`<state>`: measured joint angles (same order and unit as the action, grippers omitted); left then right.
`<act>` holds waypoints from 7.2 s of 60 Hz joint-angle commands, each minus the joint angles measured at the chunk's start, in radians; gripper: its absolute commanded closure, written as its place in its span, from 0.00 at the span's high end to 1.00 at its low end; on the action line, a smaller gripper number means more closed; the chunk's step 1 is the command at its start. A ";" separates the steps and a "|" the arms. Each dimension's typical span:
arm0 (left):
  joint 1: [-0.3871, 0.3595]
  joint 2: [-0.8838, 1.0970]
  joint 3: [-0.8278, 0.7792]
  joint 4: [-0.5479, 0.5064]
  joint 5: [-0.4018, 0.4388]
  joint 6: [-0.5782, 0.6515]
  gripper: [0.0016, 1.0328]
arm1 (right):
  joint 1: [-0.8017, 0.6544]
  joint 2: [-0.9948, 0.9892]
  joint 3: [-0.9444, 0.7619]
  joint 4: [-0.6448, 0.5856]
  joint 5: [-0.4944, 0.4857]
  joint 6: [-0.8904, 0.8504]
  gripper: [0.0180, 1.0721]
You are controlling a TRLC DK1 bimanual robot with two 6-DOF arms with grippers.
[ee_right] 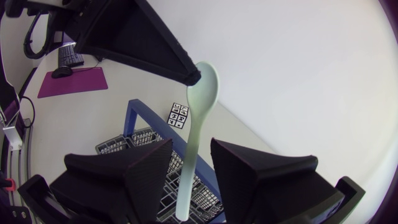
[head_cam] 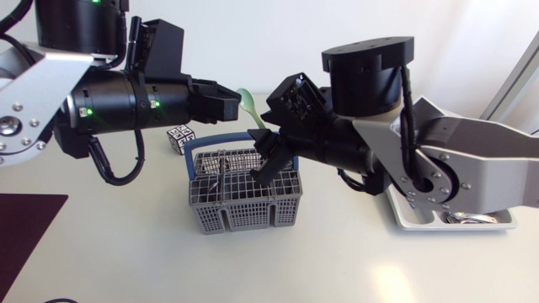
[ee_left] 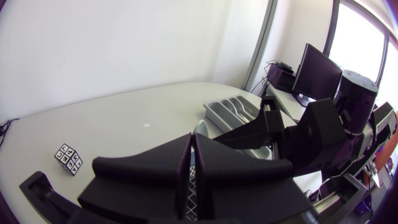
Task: Transfer all utensils from the basket to the drawer tray.
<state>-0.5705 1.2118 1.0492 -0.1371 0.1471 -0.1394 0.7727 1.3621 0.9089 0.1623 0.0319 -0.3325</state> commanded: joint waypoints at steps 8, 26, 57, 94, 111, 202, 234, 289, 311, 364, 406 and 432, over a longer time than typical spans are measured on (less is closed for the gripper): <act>-0.003 0.008 -0.005 0.013 0.026 -0.037 0.03 | 0.010 0.015 -0.010 0.020 0.002 0.012 0.23; -0.005 0.006 -0.023 0.021 0.039 -0.037 0.03 | 0.022 0.037 -0.005 0.020 -0.006 0.013 0.05; 0.023 -0.092 0.017 0.087 -0.001 0.000 0.43 | -0.006 -0.023 -0.025 -0.079 -0.095 0.013 0.05; 0.210 -0.274 -0.149 0.091 -0.095 0.245 0.94 | -0.659 -0.181 -0.090 -0.672 -0.678 -0.537 0.05; 0.170 -0.239 -0.206 -0.015 -0.095 0.373 0.94 | -1.093 0.014 0.016 -1.095 -0.737 -1.189 0.05; -0.123 0.005 -0.172 -0.357 -0.317 0.409 0.80 | -1.435 0.160 0.140 -0.975 -0.527 -1.461 0.76; -0.118 0.137 -0.046 -0.435 -0.402 0.336 0.53 | -1.363 -0.107 0.122 -1.080 -0.549 -1.307 0.80; -0.106 0.160 -0.080 -0.397 -0.449 0.345 0.03 | -1.214 -0.316 -0.033 -1.077 -0.547 -1.235 0.80; -0.152 -0.012 -0.178 -0.265 -0.504 0.414 0.03 | -1.168 -0.316 -0.048 -1.075 -0.541 -1.214 0.80; -0.152 -0.288 0.005 -0.203 -0.307 0.291 0.03 | -0.886 -0.449 -0.058 -0.880 -0.604 -0.767 0.80; 0.061 0.200 0.212 -0.176 0.190 -0.186 0.05 | -0.108 -0.264 -0.047 -0.374 -0.144 -0.034 0.67; 0.031 0.238 0.255 -0.180 0.224 -0.226 0.05 | -0.013 -0.093 -0.044 -0.101 0.054 -0.074 0.30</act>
<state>-0.5285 1.4384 1.2747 -0.3164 0.3412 -0.3401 0.7540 1.2430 0.8494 0.0334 0.0612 -0.3935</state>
